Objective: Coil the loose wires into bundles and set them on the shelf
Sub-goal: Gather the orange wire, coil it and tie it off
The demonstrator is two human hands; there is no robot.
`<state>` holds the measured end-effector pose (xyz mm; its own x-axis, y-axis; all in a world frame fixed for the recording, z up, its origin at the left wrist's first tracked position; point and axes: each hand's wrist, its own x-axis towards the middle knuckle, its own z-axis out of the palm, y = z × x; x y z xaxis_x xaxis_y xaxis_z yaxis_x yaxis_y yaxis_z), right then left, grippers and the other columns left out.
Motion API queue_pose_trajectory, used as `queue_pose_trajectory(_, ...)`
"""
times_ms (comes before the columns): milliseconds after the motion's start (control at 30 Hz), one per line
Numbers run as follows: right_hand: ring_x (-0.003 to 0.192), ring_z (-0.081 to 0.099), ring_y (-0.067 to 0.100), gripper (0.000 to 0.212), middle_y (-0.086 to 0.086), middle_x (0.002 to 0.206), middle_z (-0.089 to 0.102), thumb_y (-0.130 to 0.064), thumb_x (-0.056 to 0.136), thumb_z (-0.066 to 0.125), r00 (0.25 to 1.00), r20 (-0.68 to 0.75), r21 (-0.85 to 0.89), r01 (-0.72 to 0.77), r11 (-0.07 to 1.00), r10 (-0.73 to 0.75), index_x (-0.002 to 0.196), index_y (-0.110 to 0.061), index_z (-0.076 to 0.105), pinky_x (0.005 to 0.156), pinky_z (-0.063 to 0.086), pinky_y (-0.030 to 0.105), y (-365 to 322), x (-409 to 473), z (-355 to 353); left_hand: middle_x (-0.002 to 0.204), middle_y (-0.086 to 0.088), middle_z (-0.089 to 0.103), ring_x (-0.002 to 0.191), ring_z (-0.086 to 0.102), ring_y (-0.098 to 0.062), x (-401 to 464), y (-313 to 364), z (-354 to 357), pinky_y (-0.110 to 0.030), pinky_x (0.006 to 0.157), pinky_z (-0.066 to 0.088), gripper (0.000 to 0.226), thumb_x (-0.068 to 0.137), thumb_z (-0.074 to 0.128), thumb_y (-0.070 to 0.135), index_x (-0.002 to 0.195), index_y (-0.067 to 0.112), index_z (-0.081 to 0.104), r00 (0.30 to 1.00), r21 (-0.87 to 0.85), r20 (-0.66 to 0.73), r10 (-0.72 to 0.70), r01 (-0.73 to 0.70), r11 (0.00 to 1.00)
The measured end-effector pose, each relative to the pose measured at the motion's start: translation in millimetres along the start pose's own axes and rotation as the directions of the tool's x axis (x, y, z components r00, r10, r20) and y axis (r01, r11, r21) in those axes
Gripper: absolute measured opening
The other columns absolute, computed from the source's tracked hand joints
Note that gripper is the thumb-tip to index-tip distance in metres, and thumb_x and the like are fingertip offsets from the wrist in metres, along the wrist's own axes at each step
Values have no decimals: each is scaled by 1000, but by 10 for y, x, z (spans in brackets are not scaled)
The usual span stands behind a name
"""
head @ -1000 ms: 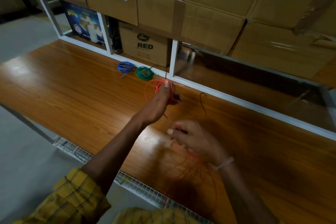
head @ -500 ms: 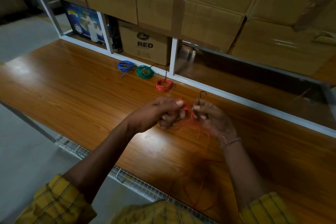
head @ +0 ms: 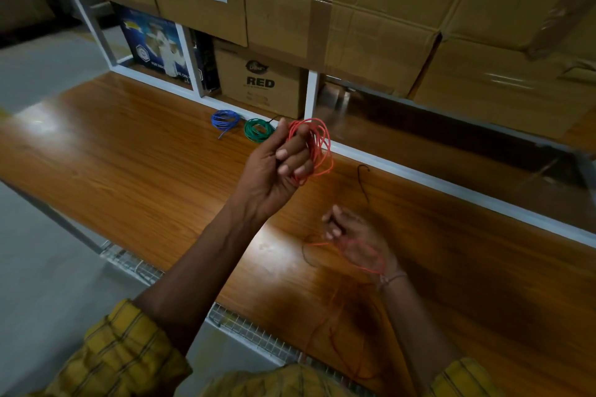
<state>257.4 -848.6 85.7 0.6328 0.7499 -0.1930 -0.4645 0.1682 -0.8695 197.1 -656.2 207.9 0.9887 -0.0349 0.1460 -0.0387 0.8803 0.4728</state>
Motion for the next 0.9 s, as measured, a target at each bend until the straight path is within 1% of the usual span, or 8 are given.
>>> queue_pose_trajectory(133, 73, 59, 9, 20, 4, 75, 63, -22, 103, 60, 999, 32, -606, 52, 793, -42, 106, -17, 79, 70, 48, 20, 14, -65, 177, 89, -6, 67, 77, 68, -15, 46, -106, -40, -29, 80, 61, 44, 115, 36, 32, 128, -4, 57, 989, 58, -104, 102, -96, 994)
queue_pose_trajectory(233, 79, 64, 10, 17, 10, 84, 70, -20, 102, 62, 997, 65, -731, 72, 679, -37, 109, -23, 78, 75, 51, 25, -169, -204, 368, 125, -17, 71, 113, 71, -29, 55, -164, -68, -39, 104, 56, 45, 117, 29, 35, 137, 1, 50, 980, 517, -104, 172, -94, 851)
queue_pose_trajectory(300, 73, 64, 8, 12, 6, 86, 73, -20, 101, 64, 995, 93, -756, 99, 647, -44, 104, -23, 76, 68, 51, 24, -300, -265, 426, 128, -12, 71, 116, 71, -24, 33, -173, -119, -41, 107, 54, 46, 116, 28, 43, 134, 8, 51, 977, 889, -47, 210, -55, 456)
queue_pose_trajectory(400, 46, 45, 9, 12, -2, 64, 56, -18, 100, 65, 998, 57, -650, 59, 757, -29, 100, -7, 69, 43, 35, 23, -536, -333, 427, 109, -4, 72, 97, 72, -19, -20, -163, -298, -49, 89, 58, 58, 108, 29, 65, 135, 15, 40, 993, 976, 40, 111, -15, -218)
queue_pose_trajectory(467, 39, 32, 8, 22, 2, 63, 44, -15, 101, 62, 996, 89, -541, 36, 840, 15, 105, 7, 61, 36, 27, 19, -732, -379, 342, 100, -6, 70, 85, 68, -21, -50, -148, -410, -49, 78, 57, 66, 104, 24, 72, 132, 15, 39, 999, 919, 26, 46, -6, -393)
queue_pose_trajectory(533, 36, 28, 6, 27, 5, 63, 37, -14, 102, 58, 983, 175, -430, 34, 902, 47, 110, 12, 57, 33, 26, 19, -932, -416, 231, 92, -3, 68, 80, 66, -16, -100, -108, -461, -39, 74, 54, 64, 103, 23, 72, 124, 16, 46, 1000, 931, 5, -22, -13, -365)
queue_pose_trajectory(633, 36, 27, 5, 25, 0, 59, 32, -19, 104, 52, 983, 184, -287, 65, 956, -12, 108, 5, 60, 34, 24, 21, -1116, -380, 38, 80, 1, 64, 68, 57, -8, -185, -65, -436, -26, 67, 46, 50, 114, 26, 50, 116, 11, 57, 989, 997, -38, -140, 29, -69)
queue_pose_trajectory(900, 42, 31, 3, 15, -5, 61, 53, -13, 101, 51, 997, 49, -112, 69, 991, -63, 99, -1, 59, 42, 21, 22, -978, -26, -146, 61, 0, 41, 52, 37, -13, -235, -83, -178, -27, 51, 33, 33, 114, 43, 18, 106, -8, 62, 962, 885, 38, -270, 93, 456)
